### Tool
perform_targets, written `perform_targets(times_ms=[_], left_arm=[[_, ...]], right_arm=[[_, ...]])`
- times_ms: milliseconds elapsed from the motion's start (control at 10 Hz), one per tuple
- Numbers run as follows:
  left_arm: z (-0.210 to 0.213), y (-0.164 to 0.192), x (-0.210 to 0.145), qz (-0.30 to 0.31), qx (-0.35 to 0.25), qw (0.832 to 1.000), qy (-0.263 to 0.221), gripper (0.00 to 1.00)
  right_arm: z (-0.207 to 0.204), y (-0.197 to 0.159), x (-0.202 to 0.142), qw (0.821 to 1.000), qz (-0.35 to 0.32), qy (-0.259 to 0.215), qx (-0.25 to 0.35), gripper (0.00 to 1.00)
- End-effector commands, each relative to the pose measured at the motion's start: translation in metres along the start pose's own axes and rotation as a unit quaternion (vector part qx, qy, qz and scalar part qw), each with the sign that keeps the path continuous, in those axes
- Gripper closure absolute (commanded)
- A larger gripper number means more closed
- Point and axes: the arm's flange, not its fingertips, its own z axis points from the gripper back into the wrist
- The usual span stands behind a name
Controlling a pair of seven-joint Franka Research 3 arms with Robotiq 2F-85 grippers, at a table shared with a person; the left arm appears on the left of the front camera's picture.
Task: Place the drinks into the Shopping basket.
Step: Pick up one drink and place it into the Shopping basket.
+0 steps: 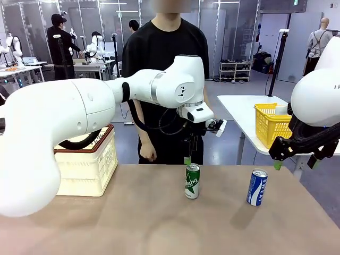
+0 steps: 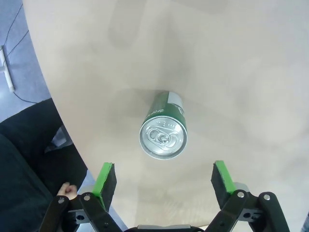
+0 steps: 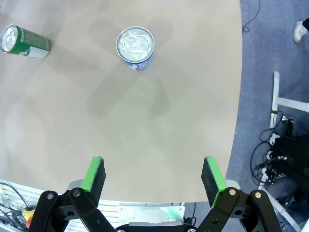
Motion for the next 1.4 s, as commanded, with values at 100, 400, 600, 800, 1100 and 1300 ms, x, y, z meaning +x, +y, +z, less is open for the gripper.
perform_targets(times_ms=[100, 400, 600, 800, 1100, 1300], left_arm=[[0.004, -0.001, -0.001, 0.000, 0.000, 1.000, -0.004, 0.00], [-0.013, 0.007, 0.008, -0.008, 0.005, 1.000, -0.009, 0.00], [-0.020, 0.010, 0.014, -0.007, -0.004, 1.000, -0.011, 0.00], [-0.033, 0.013, 0.023, -0.004, -0.003, 1.000, 0.017, 0.00], [-0.055, 0.018, 0.024, 0.001, -0.020, 1.000, 0.020, 0.00], [-0.067, 0.021, 0.023, 0.010, -0.028, 0.999, 0.020, 0.00]], right_arm=[[0.001, -0.002, 0.000, 1.000, 0.001, -0.001, -0.002, 0.00], [0.001, -0.002, 0.000, 1.000, 0.001, -0.001, -0.002, 0.00], [0.001, -0.002, 0.000, 1.000, 0.001, -0.001, -0.002, 0.00], [0.001, -0.002, 0.000, 1.000, 0.001, -0.001, -0.002, 0.00], [0.001, -0.002, 0.000, 1.000, 0.001, -0.001, -0.002, 0.00], [0.001, -0.002, 0.000, 1.000, 0.001, -0.001, -0.002, 0.00]])
